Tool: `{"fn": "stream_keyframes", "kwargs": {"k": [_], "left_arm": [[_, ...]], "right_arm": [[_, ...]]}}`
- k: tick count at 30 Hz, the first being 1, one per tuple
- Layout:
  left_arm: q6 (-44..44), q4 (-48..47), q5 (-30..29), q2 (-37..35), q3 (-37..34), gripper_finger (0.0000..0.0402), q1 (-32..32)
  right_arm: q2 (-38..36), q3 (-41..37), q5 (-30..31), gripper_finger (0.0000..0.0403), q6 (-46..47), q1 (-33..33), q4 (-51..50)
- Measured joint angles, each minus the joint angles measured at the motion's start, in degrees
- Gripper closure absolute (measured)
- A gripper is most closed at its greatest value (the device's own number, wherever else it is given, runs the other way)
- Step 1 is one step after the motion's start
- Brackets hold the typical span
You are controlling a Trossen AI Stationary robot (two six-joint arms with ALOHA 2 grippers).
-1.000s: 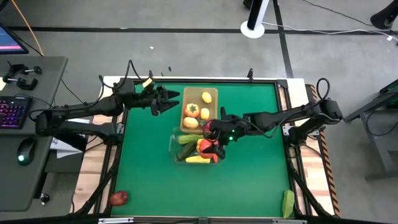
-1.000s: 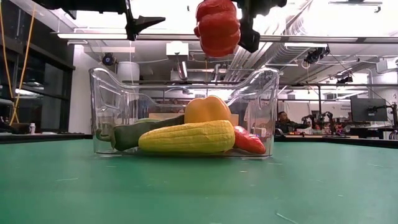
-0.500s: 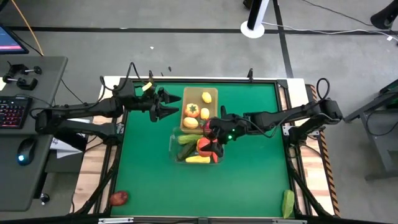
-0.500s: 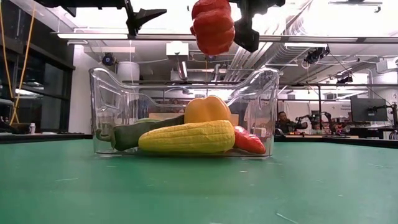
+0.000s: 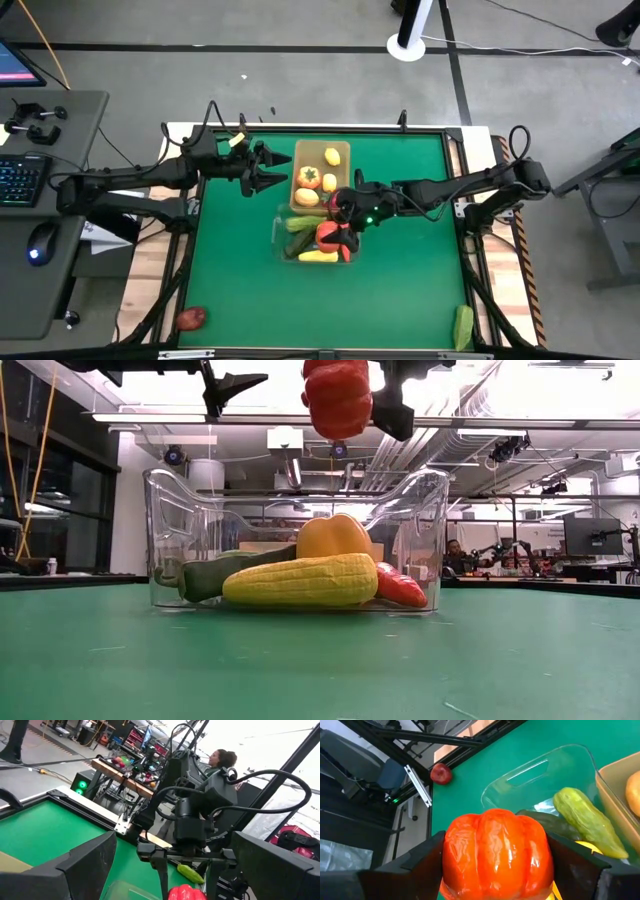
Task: Sort produce into baskets
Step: Put the orange pumpkin into the transparent bin
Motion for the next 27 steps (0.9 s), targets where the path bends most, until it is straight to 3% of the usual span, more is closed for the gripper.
{"fn": "stream_keyframes", "kwargs": {"k": [9,16,27], "left_arm": [[-0.1,0.7,-0.2,0.0,0.0,0.0021,-4.3],[0.0,0.7,-4.3,0.0,0.0,0.0021,-8.2],[0.5,0.7,-5.0,0.0,0.0,0.0021,-8.6]], "right_arm": [[0.0,0.0,-0.3,0.0114,-0.1,0.0,0.0],[0.0,0.0,-0.3,0.0114,0.0,0.0,0.0],[0.0,0.0,-0.3,0.0114,0.0,0.0,0.1]]}}
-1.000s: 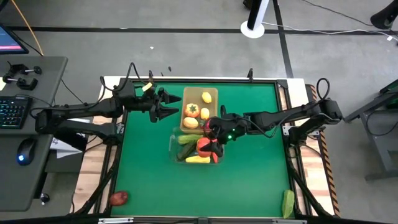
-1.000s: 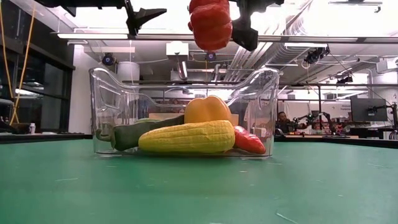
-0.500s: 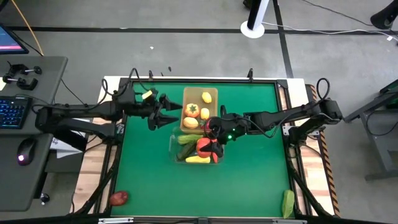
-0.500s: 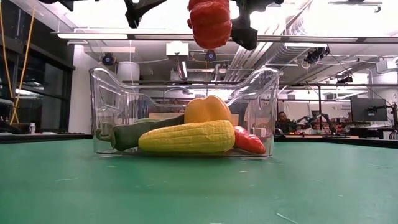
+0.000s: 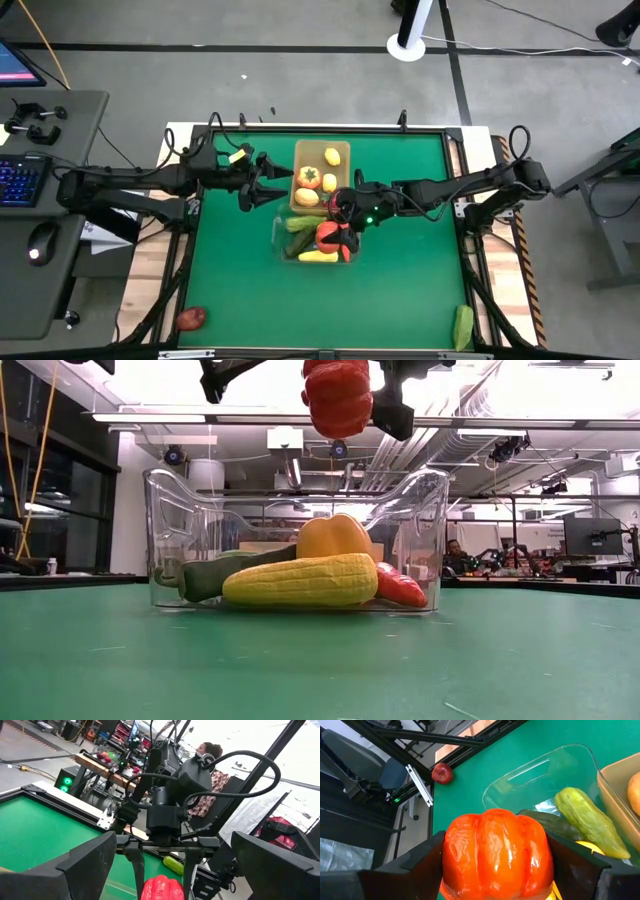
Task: Sort produce into baskets
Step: Put the orange pumpkin into the transparent bin, then put the red apple into the orange bin
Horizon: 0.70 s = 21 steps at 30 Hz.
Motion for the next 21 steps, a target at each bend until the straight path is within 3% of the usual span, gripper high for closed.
{"fn": "stream_keyframes", "kwargs": {"k": [11,18,21], "left_arm": [[0.0,0.0,0.0,0.0,0.0,0.0021,0.0],[0.0,0.0,-0.1,0.0,0.0,0.0021,0.1],[-1.1,0.0,-1.0,0.0,0.0,0.0021,0.3]], "right_arm": [[0.0,0.0,-0.5,0.0110,1.0,0.0,0.0],[0.0,0.0,-2.9,0.0015,4.0,-0.8,-1.3],[0.0,1.5,-6.9,0.0025,3.5,-2.9,-3.5]]}}
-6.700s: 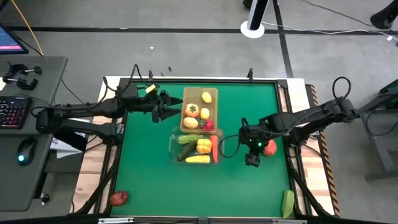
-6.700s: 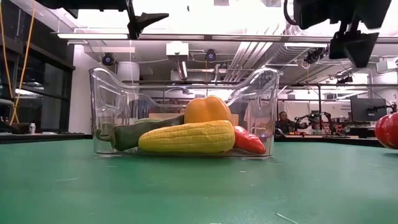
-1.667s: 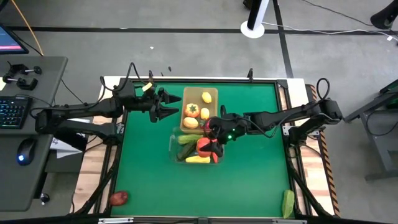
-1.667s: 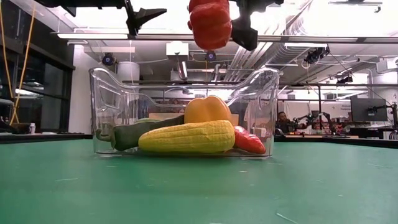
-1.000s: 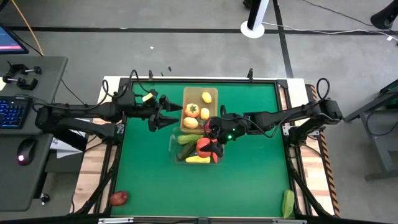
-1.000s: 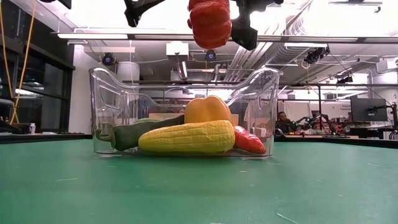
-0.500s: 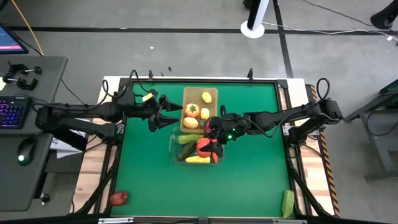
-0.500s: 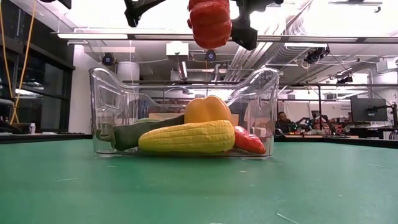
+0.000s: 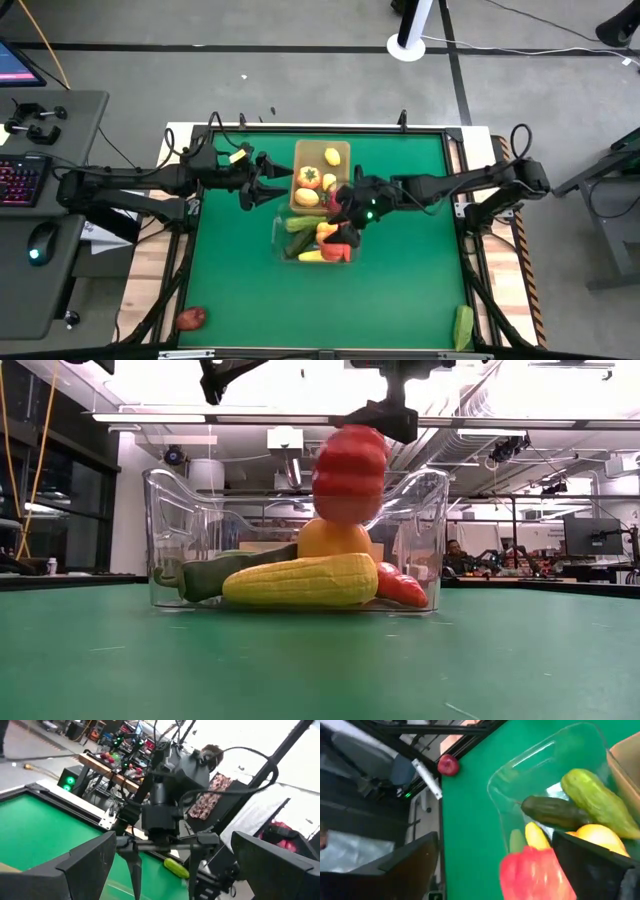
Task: Sort produce into baskets
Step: Put the red apple into the orange bin
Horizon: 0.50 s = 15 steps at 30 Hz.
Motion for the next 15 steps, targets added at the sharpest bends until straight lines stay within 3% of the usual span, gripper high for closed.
{"fn": "stream_keyframes", "kwargs": {"k": [4,7,15], "left_arm": [[-7.2,-0.3,-1.7,0.0,0.3,0.0021,0.0],[-9.8,-5.6,-1.1,0.8,4.1,0.0021,-1.3],[-5.7,-61.6,-1.5,11.0,26.1,0.0021,-12.1]], "right_arm": [[-0.2,5.5,-12.6,0.0047,-6.1,-4.9,-5.4],[-1.2,11.3,-14.7,0.0049,-13.8,-7.4,-11.0],[-3.7,23.0,-4.5,0.0049,-31.1,-11.0,-24.2]]}}
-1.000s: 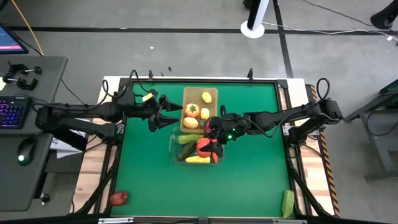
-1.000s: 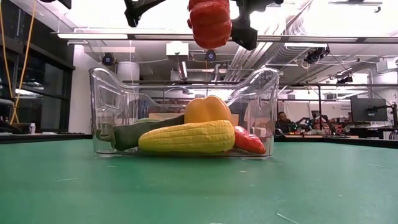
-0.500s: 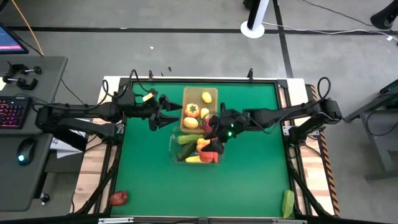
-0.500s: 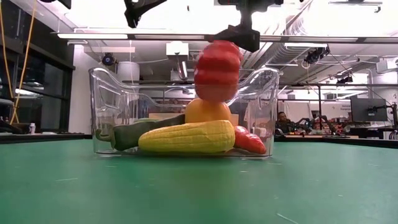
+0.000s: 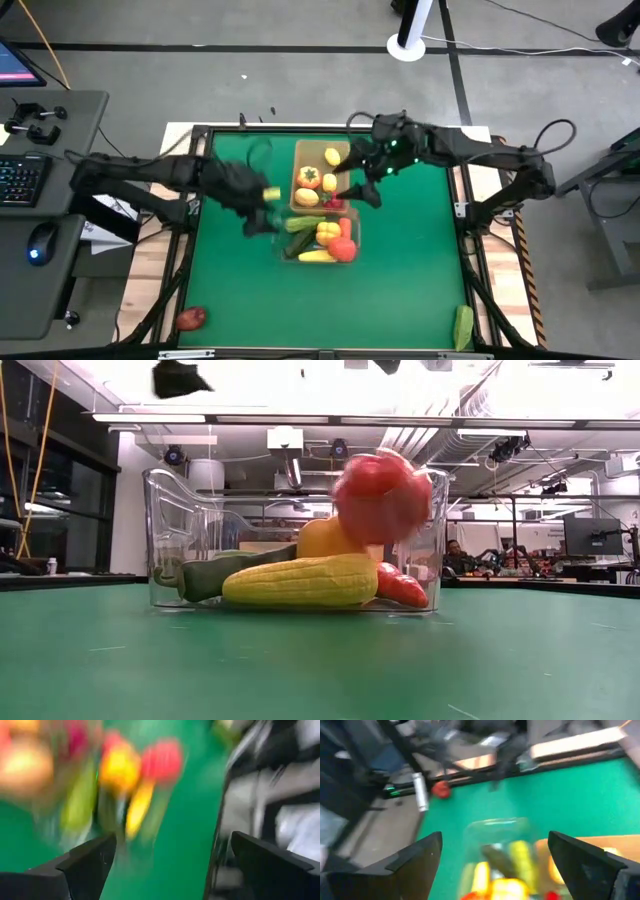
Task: Sort produce into baskets
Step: Put the red apple into the orange bin
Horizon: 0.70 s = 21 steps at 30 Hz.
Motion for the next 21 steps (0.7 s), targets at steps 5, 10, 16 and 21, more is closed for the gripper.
{"fn": "stream_keyframes", "kwargs": {"k": [5,10,16,21], "left_arm": [[-8.6,-17.1,3.3,6.6,4.8,0.0021,-13.4],[-20.5,-22.5,7.4,14.1,4.8,0.0021,-27.5],[-33.4,-30.7,14.2,24.3,4.7,0.0021,-38.3],[-37.1,-28.8,24.0,30.6,4.8,0.0021,-43.1]], "right_arm": [[-1.0,1.5,2.6,0.0049,-4.9,-1.7,-2.9],[-0.9,1.4,2.7,0.0049,-6.9,-3.0,-5.2],[-0.8,1.4,2.8,0.0049,-8.9,-3.4,-6.6],[-0.8,1.3,2.7,0.0049,-9.1,-3.3,-6.7]]}}
